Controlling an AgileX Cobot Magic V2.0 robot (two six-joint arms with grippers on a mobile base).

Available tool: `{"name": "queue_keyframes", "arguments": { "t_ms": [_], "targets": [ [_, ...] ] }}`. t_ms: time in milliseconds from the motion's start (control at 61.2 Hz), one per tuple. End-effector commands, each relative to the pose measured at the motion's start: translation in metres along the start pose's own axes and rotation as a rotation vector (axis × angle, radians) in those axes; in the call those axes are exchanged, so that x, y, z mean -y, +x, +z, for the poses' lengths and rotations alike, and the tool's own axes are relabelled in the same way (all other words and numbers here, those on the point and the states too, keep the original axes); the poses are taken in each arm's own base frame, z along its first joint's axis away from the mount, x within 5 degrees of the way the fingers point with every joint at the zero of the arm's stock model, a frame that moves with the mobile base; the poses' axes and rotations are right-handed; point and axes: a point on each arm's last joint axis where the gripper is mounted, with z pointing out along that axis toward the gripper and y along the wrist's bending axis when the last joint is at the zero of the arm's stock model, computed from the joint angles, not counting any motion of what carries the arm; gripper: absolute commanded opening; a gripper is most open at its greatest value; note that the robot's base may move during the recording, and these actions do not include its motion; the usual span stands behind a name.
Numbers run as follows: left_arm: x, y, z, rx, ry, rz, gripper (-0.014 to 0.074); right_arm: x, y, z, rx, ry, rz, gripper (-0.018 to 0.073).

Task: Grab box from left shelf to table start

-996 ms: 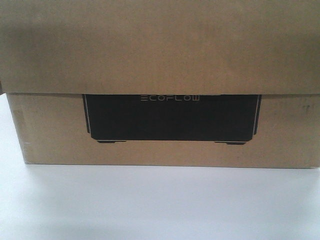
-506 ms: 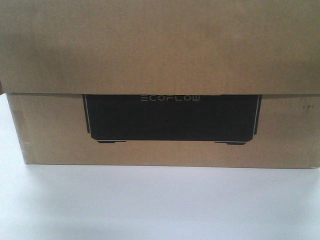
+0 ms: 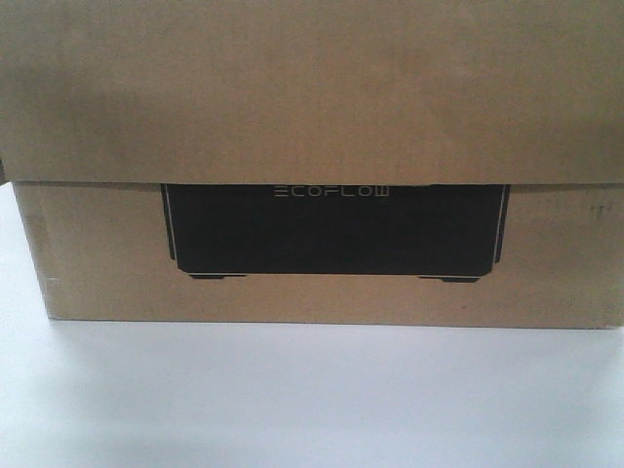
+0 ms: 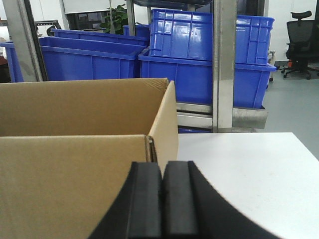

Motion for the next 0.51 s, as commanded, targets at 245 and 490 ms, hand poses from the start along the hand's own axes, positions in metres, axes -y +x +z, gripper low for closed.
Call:
{"name": "queue_keyframes", "arguments": {
  "t_ms": [245, 490],
  "targets": [
    [0.002, -0.017, -0.001, 0.114, 0.025, 0.0, -0.0085, 0.008, 0.057, -0.016, 0.049, -0.001, -0.051, 0.0036],
    [0.002, -0.017, -0.001, 0.114, 0.025, 0.0, -0.0085, 0.01, 0.077, -0.025, 0.064, -0.002, -0.05, 0.0036]
  ]
}}
